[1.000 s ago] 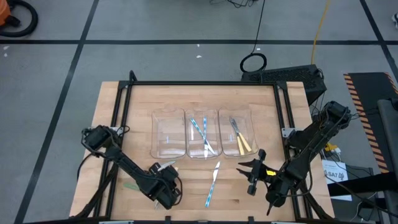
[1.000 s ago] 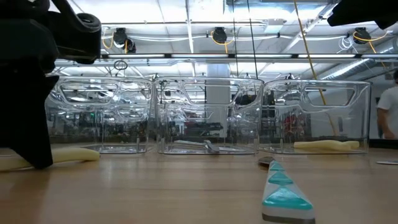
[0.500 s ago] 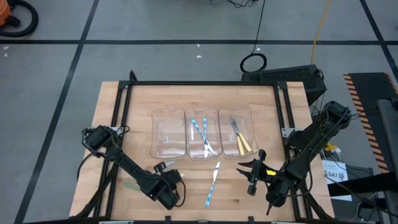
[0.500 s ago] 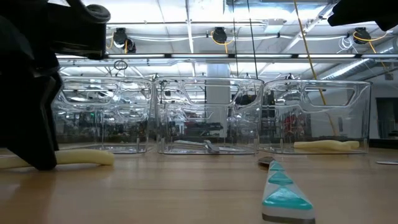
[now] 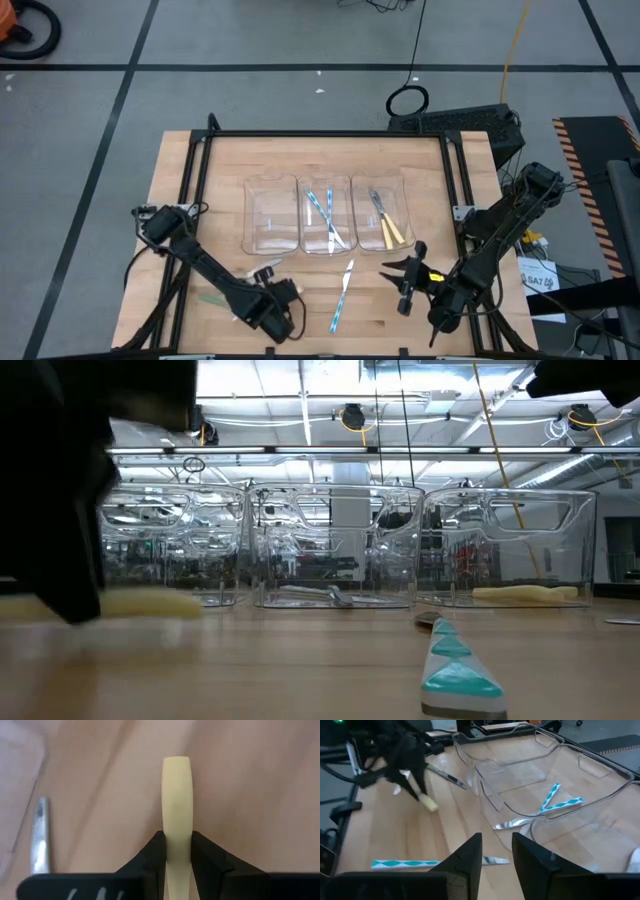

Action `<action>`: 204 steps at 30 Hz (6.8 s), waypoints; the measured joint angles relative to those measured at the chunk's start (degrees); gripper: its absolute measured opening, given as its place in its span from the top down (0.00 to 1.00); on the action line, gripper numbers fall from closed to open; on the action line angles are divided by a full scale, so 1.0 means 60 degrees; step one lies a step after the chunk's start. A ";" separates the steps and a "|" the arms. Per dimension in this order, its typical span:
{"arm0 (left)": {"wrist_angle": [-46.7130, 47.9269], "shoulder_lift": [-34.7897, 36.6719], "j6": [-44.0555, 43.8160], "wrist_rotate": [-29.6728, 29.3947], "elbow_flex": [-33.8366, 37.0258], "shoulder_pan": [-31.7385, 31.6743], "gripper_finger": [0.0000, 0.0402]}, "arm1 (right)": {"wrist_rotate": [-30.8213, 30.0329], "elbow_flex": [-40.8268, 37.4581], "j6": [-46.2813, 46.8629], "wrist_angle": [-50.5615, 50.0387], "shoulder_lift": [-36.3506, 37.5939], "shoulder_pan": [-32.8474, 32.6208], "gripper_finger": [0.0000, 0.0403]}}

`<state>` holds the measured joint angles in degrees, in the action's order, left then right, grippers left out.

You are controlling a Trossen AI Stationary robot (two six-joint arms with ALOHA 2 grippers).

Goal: Sort silverware by color (type)
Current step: Put the yellow knife into the right transparent bin

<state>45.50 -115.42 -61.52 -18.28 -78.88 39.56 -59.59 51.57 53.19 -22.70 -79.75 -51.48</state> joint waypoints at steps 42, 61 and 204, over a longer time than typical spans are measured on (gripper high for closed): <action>0.0075 0.0089 0.3560 -0.3472 -0.2639 0.0975 0.82 | 0.1086 0.5532 -0.8033 0.2001 -0.4651 0.0521 0.43; -0.0882 0.0089 0.4173 -0.3695 -0.2639 0.0947 0.82 | 0.3141 0.5803 -0.6928 0.2016 -0.5166 0.1639 0.49; 0.0378 -0.0465 0.2741 -0.5002 -0.3962 0.1349 0.35 | 0.3032 0.2868 0.1565 -1.0145 -0.1322 0.4087 0.76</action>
<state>47.77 -118.21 -45.08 -48.29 -102.65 47.66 -41.40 68.78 62.58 -83.58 -87.68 -26.96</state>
